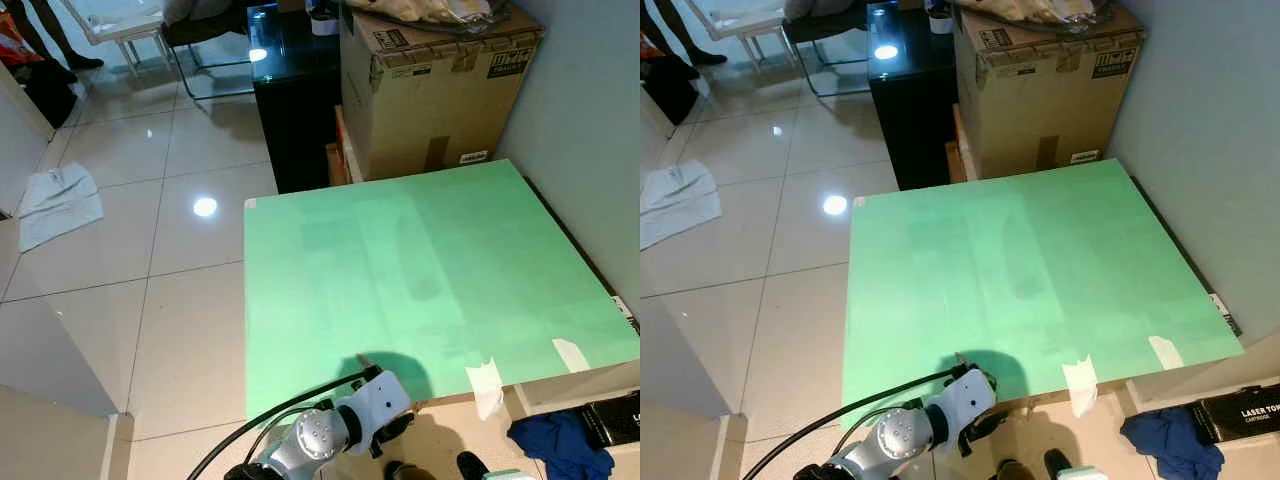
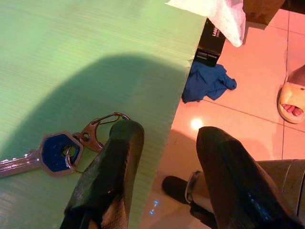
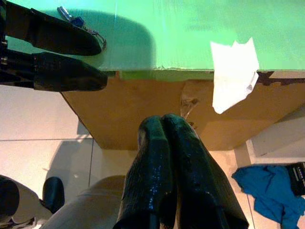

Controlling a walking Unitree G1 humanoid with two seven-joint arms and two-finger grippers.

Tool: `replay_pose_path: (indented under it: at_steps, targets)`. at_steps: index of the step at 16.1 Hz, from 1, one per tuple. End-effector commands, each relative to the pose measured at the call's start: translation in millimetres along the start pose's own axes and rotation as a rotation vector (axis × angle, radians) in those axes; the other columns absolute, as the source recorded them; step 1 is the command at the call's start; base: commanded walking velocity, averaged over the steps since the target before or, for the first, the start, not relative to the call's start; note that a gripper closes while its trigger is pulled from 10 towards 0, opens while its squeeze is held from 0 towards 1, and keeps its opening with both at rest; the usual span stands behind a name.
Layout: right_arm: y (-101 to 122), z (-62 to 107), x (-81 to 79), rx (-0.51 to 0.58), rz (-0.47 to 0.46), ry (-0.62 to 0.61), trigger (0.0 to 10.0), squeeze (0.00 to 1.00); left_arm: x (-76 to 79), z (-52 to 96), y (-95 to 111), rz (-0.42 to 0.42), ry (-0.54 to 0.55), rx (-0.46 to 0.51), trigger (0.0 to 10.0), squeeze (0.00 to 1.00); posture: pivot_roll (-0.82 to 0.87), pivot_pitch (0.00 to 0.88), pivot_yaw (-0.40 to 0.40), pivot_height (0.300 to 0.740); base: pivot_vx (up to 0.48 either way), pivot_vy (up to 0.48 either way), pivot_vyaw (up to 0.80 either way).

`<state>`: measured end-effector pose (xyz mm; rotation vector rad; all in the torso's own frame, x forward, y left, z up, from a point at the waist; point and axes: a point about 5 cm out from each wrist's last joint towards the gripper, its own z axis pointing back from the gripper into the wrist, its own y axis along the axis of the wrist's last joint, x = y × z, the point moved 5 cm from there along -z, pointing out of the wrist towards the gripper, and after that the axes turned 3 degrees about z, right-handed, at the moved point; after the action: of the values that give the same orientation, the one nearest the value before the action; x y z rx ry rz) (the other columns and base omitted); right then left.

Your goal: Hang keys on a hook

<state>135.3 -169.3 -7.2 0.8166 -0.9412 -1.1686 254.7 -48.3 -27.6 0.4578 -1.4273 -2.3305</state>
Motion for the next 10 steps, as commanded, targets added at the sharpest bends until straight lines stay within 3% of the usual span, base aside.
replay_pose_path:
  at_steps: [1, 2, 3, 10]
  targets:
    - [-4.5, 4.0, -1.8, -0.026, -0.002, 0.002, 10.0, 0.00, 53.3, -15.5, 5.8, 0.097, -0.095, 0.007, 6.9, 0.00, -0.38, 0.240, 0.118, 0.740, 0.000, 0.000, 0.00]
    - [-4.8, 4.0, -1.7, -0.028, -0.002, 0.002, 10.0, 0.00, 53.7, -15.6, 5.4, 0.098, -0.098, 0.003, 5.8, 0.00, -0.38, 0.240, 0.118, 0.740, 0.000, 0.000, 0.00]
    - [-6.0, 3.8, -1.5, -0.032, -0.003, 0.001, 10.0, 0.00, 53.6, -15.9, 5.7, 0.110, -0.099, 0.003, 0.0, 0.00, -0.38, 0.235, 0.118, 0.740, 0.000, 0.000, 0.00]
    - [-10.7, 3.3, -2.4, -0.043, 0.000, 0.006, 10.0, 0.00, 43.7, -14.6, 16.0, 0.172, -0.102, 0.058, 0.0, 0.00, -0.38, 0.218, 0.117, 0.740, 0.000, 0.000, 0.00]
